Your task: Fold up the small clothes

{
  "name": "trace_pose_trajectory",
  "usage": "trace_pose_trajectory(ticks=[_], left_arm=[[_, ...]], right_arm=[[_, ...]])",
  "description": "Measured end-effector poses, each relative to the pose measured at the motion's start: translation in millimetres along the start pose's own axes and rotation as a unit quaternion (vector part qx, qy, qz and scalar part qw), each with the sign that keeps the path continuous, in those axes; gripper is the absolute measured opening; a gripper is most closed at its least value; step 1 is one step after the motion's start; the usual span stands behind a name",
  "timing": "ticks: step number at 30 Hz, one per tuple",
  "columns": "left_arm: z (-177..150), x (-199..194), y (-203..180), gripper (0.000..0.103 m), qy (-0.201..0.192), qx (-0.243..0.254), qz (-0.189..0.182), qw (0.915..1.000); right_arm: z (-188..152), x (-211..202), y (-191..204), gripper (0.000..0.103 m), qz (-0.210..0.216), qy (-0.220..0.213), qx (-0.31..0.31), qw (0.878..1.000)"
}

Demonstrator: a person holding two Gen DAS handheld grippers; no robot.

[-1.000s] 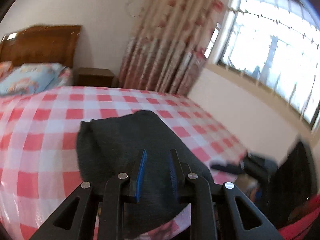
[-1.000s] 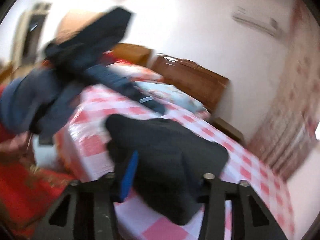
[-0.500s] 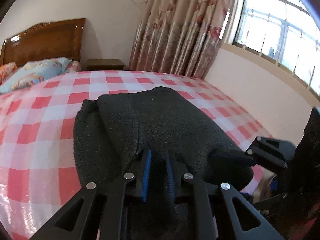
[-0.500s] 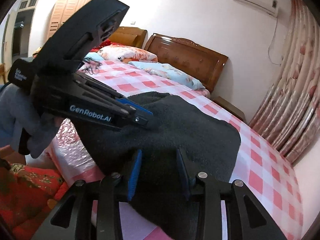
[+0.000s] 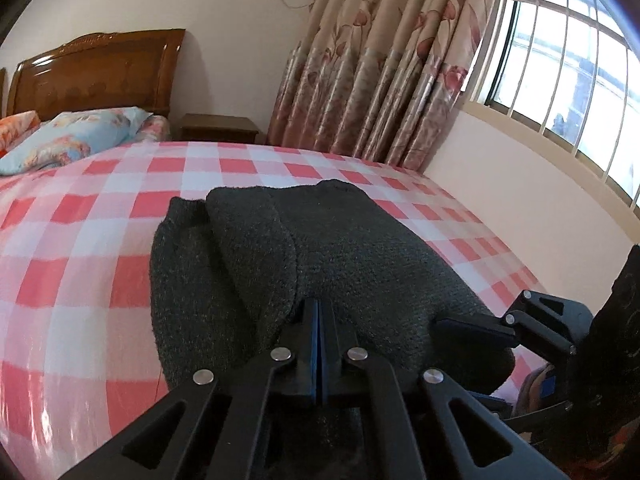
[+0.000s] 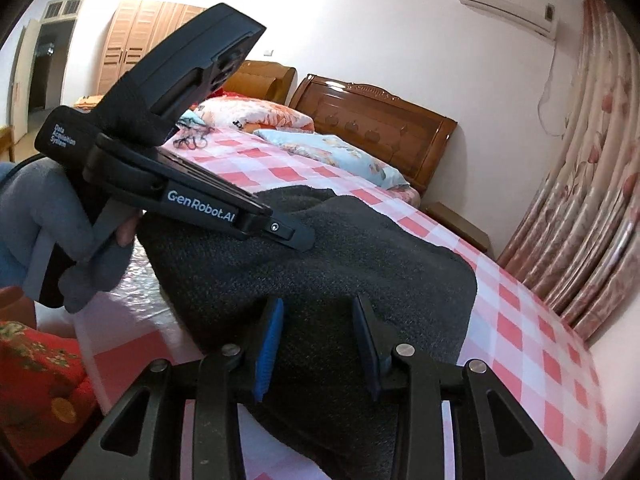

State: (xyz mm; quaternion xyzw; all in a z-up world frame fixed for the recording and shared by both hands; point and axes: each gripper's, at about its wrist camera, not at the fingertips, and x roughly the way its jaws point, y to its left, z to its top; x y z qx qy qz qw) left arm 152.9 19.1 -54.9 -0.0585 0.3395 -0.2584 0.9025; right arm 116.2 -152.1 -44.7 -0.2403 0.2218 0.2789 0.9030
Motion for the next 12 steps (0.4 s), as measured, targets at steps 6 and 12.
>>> trace_pose_trajectory(ticks=[6, 12], left_arm=[[25, 30, 6, 0.002, 0.006, -0.014, 0.001, 0.9999], [48, 55, 10, 0.002, 0.011, -0.021, 0.017, 0.9996]], right_arm=[[10, 18, -20, 0.032, -0.011, 0.021, -0.007, 1.000], [22, 41, -53, 0.047, 0.002, 0.044, 0.031, 0.999]])
